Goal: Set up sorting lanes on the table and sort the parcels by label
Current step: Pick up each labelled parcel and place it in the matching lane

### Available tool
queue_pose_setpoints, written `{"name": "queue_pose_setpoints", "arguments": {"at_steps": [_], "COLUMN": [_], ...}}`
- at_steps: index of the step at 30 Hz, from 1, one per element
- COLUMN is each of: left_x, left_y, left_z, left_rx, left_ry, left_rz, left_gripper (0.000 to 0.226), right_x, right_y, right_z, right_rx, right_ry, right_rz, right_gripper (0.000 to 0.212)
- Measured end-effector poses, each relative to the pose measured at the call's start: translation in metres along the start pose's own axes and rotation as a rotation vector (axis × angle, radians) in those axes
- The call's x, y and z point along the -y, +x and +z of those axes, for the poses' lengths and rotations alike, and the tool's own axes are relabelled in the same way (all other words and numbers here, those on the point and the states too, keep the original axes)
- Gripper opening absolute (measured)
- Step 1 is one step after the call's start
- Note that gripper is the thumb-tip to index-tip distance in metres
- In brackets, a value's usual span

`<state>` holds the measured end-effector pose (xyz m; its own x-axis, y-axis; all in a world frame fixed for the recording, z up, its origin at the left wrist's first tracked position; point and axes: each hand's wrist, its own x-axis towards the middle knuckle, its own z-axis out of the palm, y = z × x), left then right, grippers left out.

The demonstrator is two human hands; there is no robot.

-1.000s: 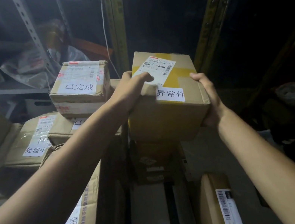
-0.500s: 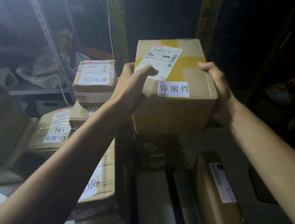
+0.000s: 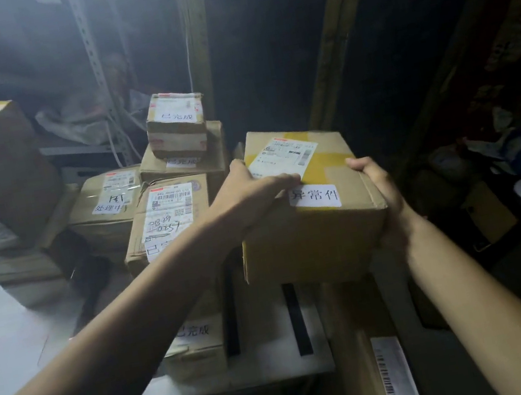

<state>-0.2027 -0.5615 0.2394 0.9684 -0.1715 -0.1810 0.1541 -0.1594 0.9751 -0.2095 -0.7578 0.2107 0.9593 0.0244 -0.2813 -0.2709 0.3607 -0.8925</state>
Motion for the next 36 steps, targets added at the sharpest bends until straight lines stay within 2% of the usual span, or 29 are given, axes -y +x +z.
{"name": "queue_pose_setpoints", "arguments": {"at_steps": [4,8,11,15,18,25,27,30,33,36], "left_x": [0.022,0.039,0.054,0.075,0.084,0.085,0.092,0.099,0.103,0.106], "left_y": [-0.007,-0.006,-0.002,0.003,0.007,0.023,0.026,0.025,0.026,0.027], "left_z": [0.005,0.004,0.001,-0.001,-0.003,0.001,0.002,0.009,0.012,0.015], "left_rx": [-0.060,-0.085,-0.117,-0.125,-0.146,-0.127,-0.145,-0.162,-0.191,-0.218], "left_ry": [0.036,0.057,0.110,0.098,0.099,0.161,0.199,0.234,0.228,0.165], "left_rz": [-0.075,-0.166,-0.205,-0.282,-0.295,-0.299,-0.292,-0.268,-0.265,-0.226], "left_gripper": [0.071,0.052,0.069,0.076,0.081,0.078,0.081,0.081,0.086,0.096], "right_x": [-0.018,-0.032,-0.046,-0.058,-0.058,-0.063,-0.062,-0.065,-0.061,-0.056], "right_y": [-0.001,-0.002,0.003,0.010,0.016,0.035,0.038,0.040,0.044,0.044], "right_z": [-0.008,-0.008,-0.006,-0.006,-0.002,-0.009,-0.009,-0.012,-0.010,-0.006], "right_rx": [-0.022,-0.043,-0.092,-0.116,-0.143,-0.103,-0.082,-0.035,-0.052,-0.100], "right_ry": [-0.038,-0.090,-0.127,-0.144,-0.166,-0.158,-0.209,-0.326,-0.428,-0.715], "right_rz": [0.085,0.208,0.247,0.329,0.312,0.433,0.460,0.512,0.435,0.211], "right_gripper": [0.045,0.046,0.047,0.039,0.030,0.035,0.030,0.037,0.053,0.070]}}
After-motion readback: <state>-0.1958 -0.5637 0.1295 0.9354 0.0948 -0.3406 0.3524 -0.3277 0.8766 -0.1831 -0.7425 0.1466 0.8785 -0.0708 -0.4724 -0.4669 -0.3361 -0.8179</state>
